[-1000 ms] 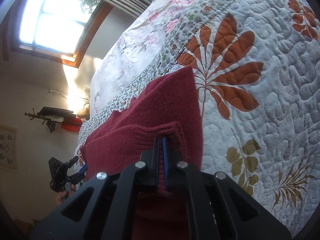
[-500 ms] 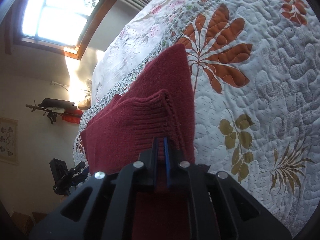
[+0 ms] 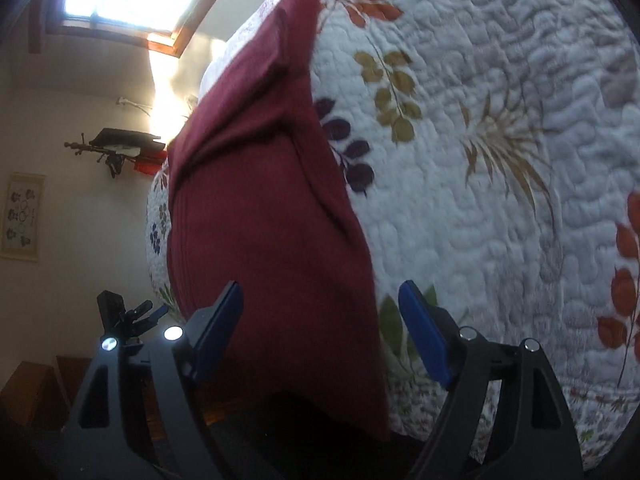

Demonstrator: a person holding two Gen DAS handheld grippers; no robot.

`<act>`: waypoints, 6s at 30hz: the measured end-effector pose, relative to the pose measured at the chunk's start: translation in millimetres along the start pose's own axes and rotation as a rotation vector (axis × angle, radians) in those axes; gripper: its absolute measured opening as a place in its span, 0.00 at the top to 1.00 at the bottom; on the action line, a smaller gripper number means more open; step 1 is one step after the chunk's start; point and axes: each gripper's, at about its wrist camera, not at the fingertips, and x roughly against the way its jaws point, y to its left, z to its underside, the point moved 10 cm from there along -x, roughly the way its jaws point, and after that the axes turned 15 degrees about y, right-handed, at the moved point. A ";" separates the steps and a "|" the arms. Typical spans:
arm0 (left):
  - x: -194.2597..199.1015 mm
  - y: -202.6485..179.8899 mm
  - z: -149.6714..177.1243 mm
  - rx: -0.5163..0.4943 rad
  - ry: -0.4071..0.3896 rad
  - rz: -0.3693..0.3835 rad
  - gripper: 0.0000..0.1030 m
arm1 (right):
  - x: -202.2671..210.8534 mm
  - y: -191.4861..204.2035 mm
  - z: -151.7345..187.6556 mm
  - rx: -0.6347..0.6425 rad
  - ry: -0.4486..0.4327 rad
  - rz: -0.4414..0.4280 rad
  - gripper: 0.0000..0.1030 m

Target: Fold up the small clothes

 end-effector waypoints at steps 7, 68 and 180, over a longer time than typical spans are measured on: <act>-76.3 41.2 53.1 -0.027 0.190 -0.035 0.14 | -24.4 -25.6 91.9 -0.102 -0.006 0.016 0.21; 115.6 -73.9 81.3 0.107 -0.022 0.858 0.93 | 49.0 61.1 180.6 -0.309 -0.439 -0.671 0.94; 62.3 -90.0 -135.1 -0.321 -0.133 0.062 0.91 | 19.2 79.8 -87.7 0.126 -0.182 0.356 0.94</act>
